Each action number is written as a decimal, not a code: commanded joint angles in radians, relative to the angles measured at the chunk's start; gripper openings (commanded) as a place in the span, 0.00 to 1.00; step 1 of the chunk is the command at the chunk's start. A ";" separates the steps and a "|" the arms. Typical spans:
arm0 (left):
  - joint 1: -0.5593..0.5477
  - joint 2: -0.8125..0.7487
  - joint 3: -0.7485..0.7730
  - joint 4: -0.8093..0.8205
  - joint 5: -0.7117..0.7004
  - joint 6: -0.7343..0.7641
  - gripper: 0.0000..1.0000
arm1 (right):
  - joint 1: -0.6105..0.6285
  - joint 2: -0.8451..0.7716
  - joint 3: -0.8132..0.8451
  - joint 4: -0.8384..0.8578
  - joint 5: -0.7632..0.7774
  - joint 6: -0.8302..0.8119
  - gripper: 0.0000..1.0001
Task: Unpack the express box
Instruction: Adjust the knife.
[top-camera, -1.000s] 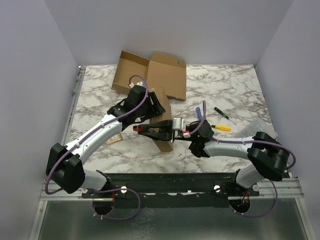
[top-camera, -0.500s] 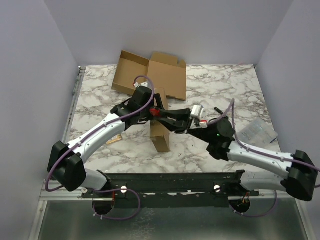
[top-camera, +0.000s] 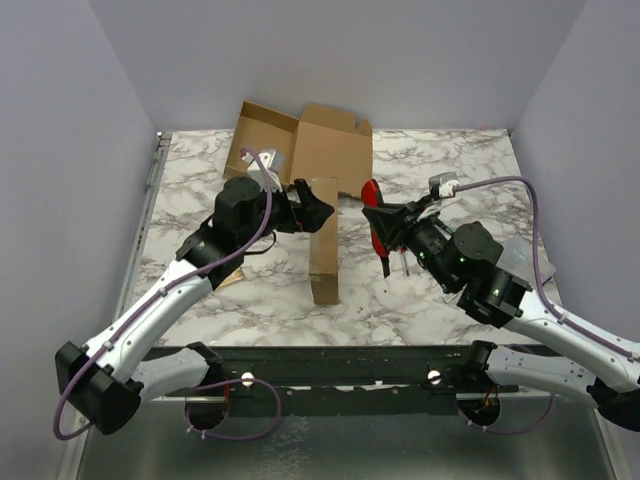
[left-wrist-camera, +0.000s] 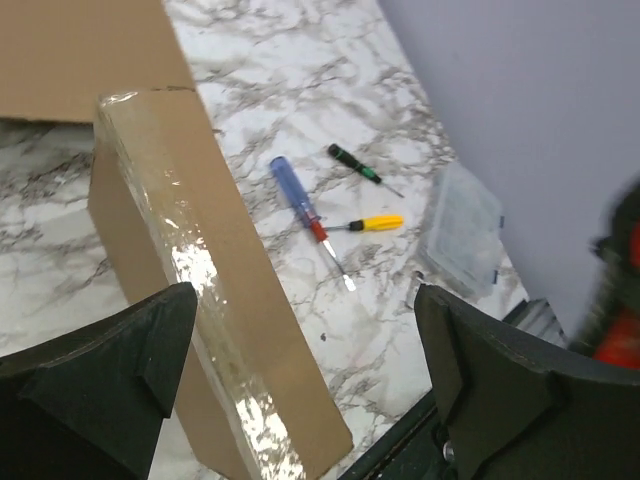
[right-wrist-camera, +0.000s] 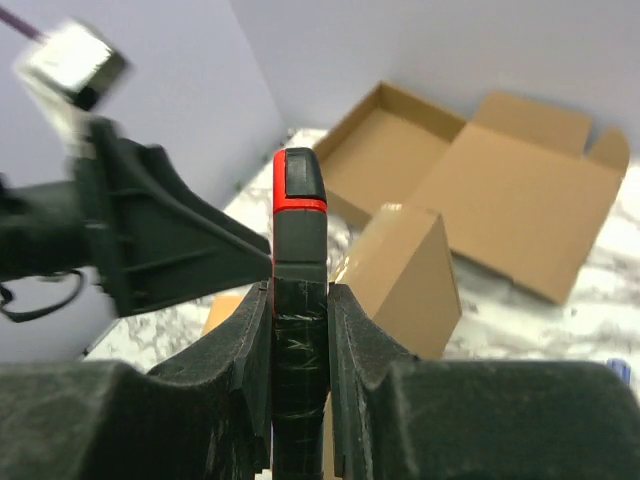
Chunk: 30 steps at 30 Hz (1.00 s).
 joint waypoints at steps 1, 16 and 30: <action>0.006 -0.154 -0.122 0.306 0.254 0.071 0.99 | -0.022 0.004 0.071 -0.155 -0.002 0.155 0.01; -0.022 -0.197 -0.345 1.035 0.605 -0.405 0.93 | -0.032 0.144 0.061 0.455 -0.381 0.330 0.01; -0.077 -0.144 -0.306 0.927 0.521 -0.226 0.02 | -0.033 0.170 0.067 0.409 -0.435 0.374 0.01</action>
